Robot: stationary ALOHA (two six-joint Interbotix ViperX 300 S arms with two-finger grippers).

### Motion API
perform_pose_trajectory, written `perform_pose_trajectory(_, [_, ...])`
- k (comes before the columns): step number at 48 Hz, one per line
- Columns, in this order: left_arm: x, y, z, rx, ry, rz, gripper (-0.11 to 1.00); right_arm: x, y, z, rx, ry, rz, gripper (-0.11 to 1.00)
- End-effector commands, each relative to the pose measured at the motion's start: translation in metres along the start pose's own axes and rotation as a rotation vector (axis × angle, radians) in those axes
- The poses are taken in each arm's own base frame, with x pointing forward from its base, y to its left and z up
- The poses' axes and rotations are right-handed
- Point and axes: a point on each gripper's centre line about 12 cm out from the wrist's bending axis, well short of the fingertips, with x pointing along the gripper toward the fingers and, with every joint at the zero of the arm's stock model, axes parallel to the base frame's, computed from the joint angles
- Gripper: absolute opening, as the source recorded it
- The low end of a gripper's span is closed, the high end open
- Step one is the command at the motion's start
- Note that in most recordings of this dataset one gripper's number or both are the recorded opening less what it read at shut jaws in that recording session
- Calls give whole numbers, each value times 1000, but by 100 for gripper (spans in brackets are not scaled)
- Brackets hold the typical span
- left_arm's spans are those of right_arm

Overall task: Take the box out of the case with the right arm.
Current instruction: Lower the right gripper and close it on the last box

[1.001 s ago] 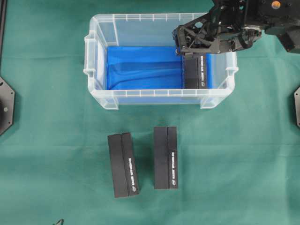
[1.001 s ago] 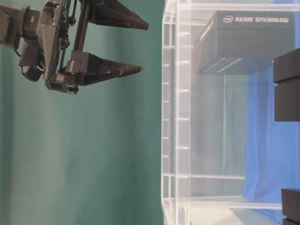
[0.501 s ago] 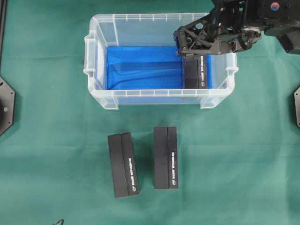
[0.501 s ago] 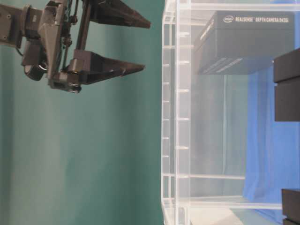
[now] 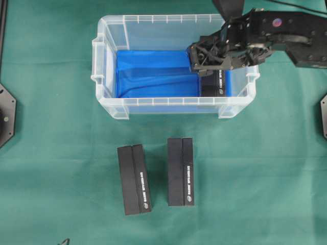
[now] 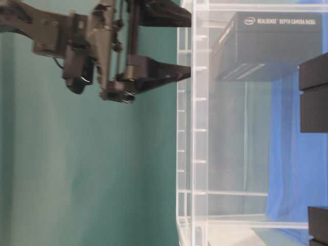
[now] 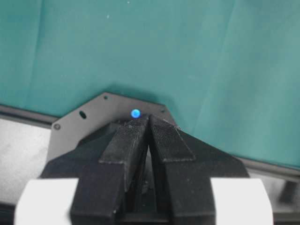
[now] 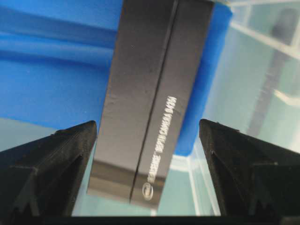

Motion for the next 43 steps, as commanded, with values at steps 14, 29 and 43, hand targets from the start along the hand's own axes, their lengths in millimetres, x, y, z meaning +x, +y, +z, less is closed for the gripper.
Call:
perform_pose_trajectory(14, [0, 0, 3, -3, -2, 2, 0, 25, 0, 4, 15, 2, -15, 89])
perform_pose_trajectory(29, [0, 0, 3, -3, 1, 3, 0, 32, 2, 4, 74, 8, -25, 89])
perform_pose_trajectory(43, [3, 0, 1, -1, 8, 6, 0, 32, 2, 2, 86, 24, -26, 89])
